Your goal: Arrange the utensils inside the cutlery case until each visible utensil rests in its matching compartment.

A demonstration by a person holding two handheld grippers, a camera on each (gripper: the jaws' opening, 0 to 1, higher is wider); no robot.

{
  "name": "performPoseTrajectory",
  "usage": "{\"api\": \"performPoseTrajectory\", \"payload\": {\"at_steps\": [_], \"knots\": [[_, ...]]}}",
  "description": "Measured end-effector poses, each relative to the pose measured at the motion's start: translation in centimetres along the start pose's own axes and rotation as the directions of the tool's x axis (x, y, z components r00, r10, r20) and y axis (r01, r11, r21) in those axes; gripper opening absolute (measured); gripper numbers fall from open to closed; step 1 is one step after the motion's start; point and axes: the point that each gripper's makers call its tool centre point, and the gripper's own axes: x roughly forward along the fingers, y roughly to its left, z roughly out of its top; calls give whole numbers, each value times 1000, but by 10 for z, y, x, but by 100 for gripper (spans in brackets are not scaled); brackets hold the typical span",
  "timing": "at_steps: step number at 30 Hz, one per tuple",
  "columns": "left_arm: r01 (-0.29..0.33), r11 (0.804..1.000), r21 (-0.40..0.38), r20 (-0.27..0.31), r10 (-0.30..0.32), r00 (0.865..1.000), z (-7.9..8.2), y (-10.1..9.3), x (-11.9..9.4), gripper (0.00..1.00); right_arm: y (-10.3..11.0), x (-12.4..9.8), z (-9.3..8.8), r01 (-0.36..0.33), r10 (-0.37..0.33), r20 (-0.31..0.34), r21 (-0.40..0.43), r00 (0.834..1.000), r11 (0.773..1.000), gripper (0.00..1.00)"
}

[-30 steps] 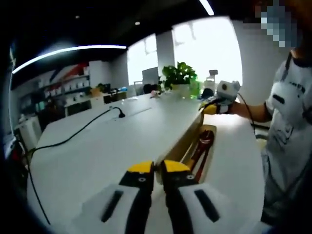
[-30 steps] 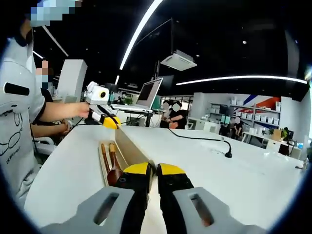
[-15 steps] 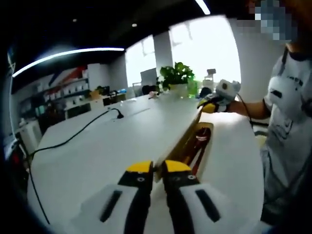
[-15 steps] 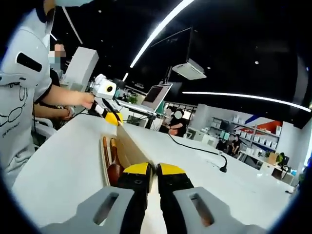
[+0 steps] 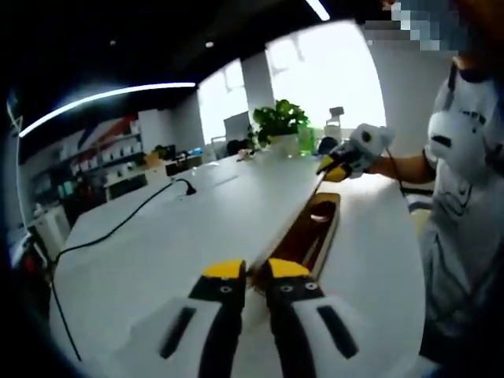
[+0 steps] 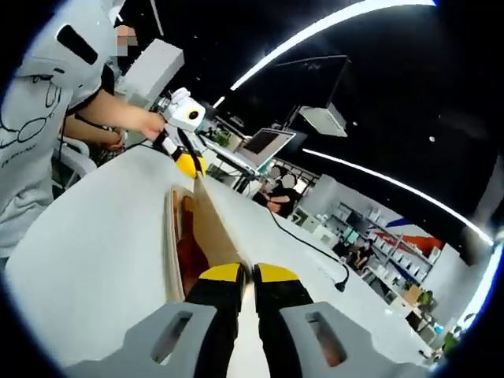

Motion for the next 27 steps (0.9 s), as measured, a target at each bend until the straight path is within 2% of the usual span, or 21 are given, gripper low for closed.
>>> {"api": "performPoseTrajectory", "payload": {"at_steps": [6, 15, 17, 19, 21, 23, 27], "knots": [[2, 1000, 10, 1, -2, 1000, -6, -10, -3, 10, 14, -5, -8, -27, 25, -29, -67, 999, 997, 4], [-36, 999, 24, 14, 35, 999, -9, -20, -9, 10, 15, -8, -5, -56, 52, -46, -88, 998, 995, 4], [-36, 999, 31, 22, 36, 999, -9, -22, -10, 10, 16, -11, -5, -69, 68, -47, -27, 997, 997, 7], [-37, 999, 28, 23, 36, 999, -10, -21, -11, 10, 12, -14, -4, -66, 68, -20, 100, 997, 993, 12], [-31, 999, 28, 23, 31, 999, -11, -21, -12, 10, 6, -20, -7, -82, 86, 1, 292, 996, 953, 15], [-24, 1000, 18, 20, 23, 1000, -12, -22, -14, 10, 2, -26, -6, -99, 91, 40, 440, 995, 893, 20], [-15, 999, -32, 26, 16, 1000, -13, -21, -19, 10, -11, -38, -12, -87, 58, 67, 618, 996, 781, 21]]}}
